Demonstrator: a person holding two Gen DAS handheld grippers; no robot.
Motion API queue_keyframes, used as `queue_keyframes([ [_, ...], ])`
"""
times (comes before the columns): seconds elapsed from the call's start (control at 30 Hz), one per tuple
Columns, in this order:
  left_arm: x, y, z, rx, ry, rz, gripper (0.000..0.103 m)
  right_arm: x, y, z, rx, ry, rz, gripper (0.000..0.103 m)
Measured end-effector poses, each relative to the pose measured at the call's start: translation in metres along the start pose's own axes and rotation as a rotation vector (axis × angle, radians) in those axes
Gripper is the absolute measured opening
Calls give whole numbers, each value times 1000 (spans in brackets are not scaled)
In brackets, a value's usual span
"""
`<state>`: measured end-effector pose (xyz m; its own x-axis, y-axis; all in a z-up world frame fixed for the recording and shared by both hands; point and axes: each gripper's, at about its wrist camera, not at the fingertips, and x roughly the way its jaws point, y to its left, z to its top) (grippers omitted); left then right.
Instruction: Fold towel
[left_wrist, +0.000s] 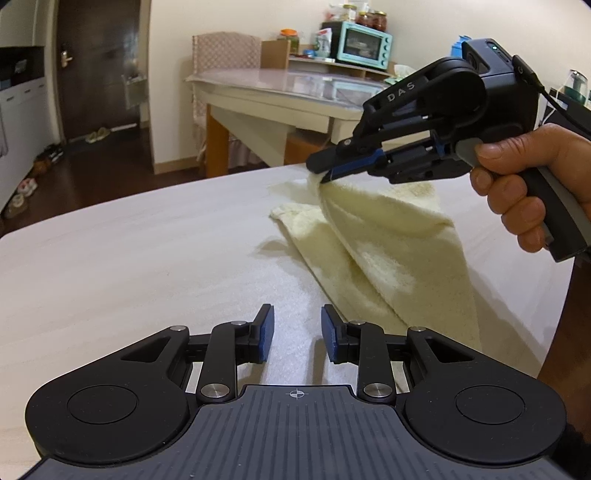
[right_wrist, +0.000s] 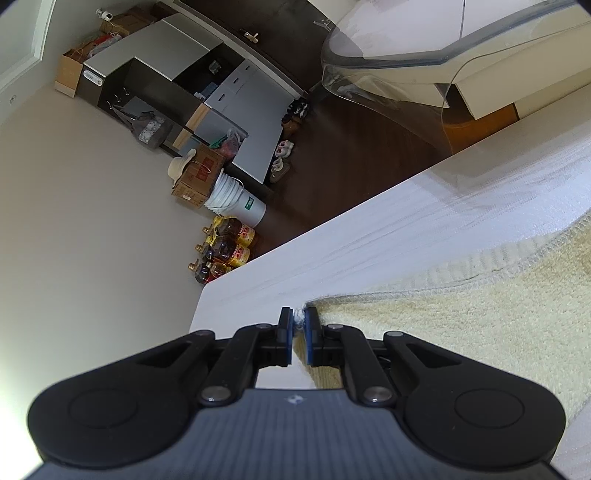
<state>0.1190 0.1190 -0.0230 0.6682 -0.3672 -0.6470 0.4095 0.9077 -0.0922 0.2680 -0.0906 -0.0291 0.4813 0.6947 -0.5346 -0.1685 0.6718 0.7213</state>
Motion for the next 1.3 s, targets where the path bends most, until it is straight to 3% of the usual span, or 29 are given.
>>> queue_keyframes([
  [0.2, 0, -2, 3, -71, 2, 54, 35, 5, 0, 0, 2, 12, -24, 8],
  [0.57, -5, -18, -3, -98, -6, 24, 38, 30, -8, 3, 67, 29, -78, 8],
  [0.8, -19, -25, -15, -49, -2, 23, 39, 37, -13, 2, 110, 26, -76, 8],
  [1.0, -30, -34, -26, -20, 2, 100, 39, 34, -12, 1, 100, 26, -81, 9],
  [1.3, -39, -58, -36, -1, 21, 99, 44, 34, -10, 1, 107, 20, -89, 9],
])
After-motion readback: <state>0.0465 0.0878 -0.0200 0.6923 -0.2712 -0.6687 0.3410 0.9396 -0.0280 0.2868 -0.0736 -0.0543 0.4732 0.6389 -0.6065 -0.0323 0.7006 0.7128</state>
